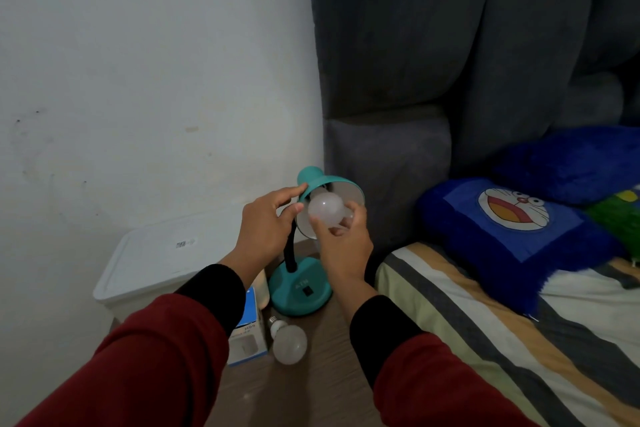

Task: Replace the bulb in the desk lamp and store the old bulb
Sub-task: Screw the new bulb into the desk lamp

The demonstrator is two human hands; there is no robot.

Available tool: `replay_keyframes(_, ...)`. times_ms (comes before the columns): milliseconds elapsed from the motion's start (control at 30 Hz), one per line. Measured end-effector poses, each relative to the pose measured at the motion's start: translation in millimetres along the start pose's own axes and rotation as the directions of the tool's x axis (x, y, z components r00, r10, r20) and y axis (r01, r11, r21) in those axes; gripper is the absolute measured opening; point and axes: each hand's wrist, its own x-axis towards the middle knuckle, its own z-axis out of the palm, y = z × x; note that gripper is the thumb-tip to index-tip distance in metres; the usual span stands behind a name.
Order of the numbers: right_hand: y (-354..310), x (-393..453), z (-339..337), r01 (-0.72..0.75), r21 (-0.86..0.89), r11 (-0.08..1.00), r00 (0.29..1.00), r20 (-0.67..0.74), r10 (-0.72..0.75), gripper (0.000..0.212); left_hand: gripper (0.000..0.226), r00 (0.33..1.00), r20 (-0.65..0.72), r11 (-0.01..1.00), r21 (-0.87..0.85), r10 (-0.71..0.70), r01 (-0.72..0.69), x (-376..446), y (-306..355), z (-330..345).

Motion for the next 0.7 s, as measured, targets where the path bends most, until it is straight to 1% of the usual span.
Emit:
replay_keyframes(67,-2.2,0.4,-1.0,-0.048,0.054,0.997,0.999,-0.014,0.049,0.052,0.034,1.0,-0.001,1.0,0.004,0.001,-0.001,0.5,-0.1,-0.5)
replay_keyframes(100,-2.5,0.8,-1.3,-0.059,0.05,0.997,0.998,-0.02,0.06,0.055,0.034,1.0,0.0,1.0,0.005,0.003,-0.003,0.7,-0.1,-1.0)
replay_keyframes(200,-1.9,-0.2,0.2,-0.016,0.008,1.0,1.0,0.004,0.016,0.079,0.034,1.0,0.005,1.0,0.008,0.009,-0.009,0.6,-0.7,-1.3)
replay_keyframes(233,-1.6,-0.3,0.4,-0.005,0.002,1.0,1.0,0.012,0.005,0.079,0.034,1.0,0.006,1.0,0.006,0.008,-0.008,0.6,-0.9,-0.9)
replay_keyframes(300,-0.5,1.4,-0.1,-0.006,-0.016,1.0,1.0,0.017,0.006,0.065,0.034,1.0,0.003,1.0,0.006,0.009,-0.009,0.6,-1.4,-0.4)
replay_keyframes(333,-1.5,1.7,-1.5,-0.028,-0.007,1.0,0.999,0.014,0.028,0.059,0.034,1.0,0.003,1.0,0.01,0.012,-0.012,0.7,-1.5,-0.3)
replay_keyframes(367,-2.8,2.2,-2.4,-0.06,0.007,0.998,0.998,0.011,0.06,0.058,0.034,1.0,0.003,1.0,0.014,0.015,-0.015,0.8,-1.8,-0.6)
replay_keyframes(400,-2.2,3.6,-2.2,-0.078,0.006,0.997,0.997,0.006,0.078,0.062,0.034,1.0,0.006,1.0,0.017,0.017,-0.017,1.1,-2.0,-0.8)
replay_keyframes(467,-2.8,2.6,-1.6,-0.055,-0.016,0.998,0.998,0.008,0.056,0.076,0.034,1.0,0.012,1.0,0.022,0.018,-0.018,1.3,-2.2,-1.1)
replay_keyframes(500,-2.5,1.9,-1.3,-0.041,-0.023,0.999,0.999,0.01,0.042,0.079,0.034,1.0,0.012,1.0,0.024,0.018,-0.018,1.4,-2.4,-1.0)
replay_keyframes(533,-1.8,2.2,-1.7,-0.034,-0.018,0.999,0.999,0.017,0.034,0.076,0.034,1.0,0.009,1.0,0.024,0.018,-0.018,1.6,-2.6,-0.9)
replay_keyframes(567,-1.8,3.2,-2.5,-0.033,-0.029,0.999,0.999,0.028,0.034,0.067,0.034,1.0,0.005,1.0,0.024,0.017,-0.017,1.7,-2.5,-0.7)
replay_keyframes(600,-1.5,4.6,-3.1,-0.044,-0.036,0.998,0.998,0.034,0.045,0.06,0.034,1.0,0.002,1.0,0.024,0.016,-0.016,1.7,-2.4,-0.5)
replay_keyframes(633,-2.2,5.3,-4.0,-0.069,-0.029,0.997,0.997,0.031,0.07,0.057,0.034,1.0,0.002,1.0,0.024,0.016,-0.016,1.5,-2.3,-0.4)
replay_keyframes(700,-3.0,6.0,-2.1,-0.081,-0.025,0.996,0.997,0.017,0.081,0.067,0.034,1.0,0.004,1.0,0.021,0.016,-0.016,1.4,-2.4,-0.4)
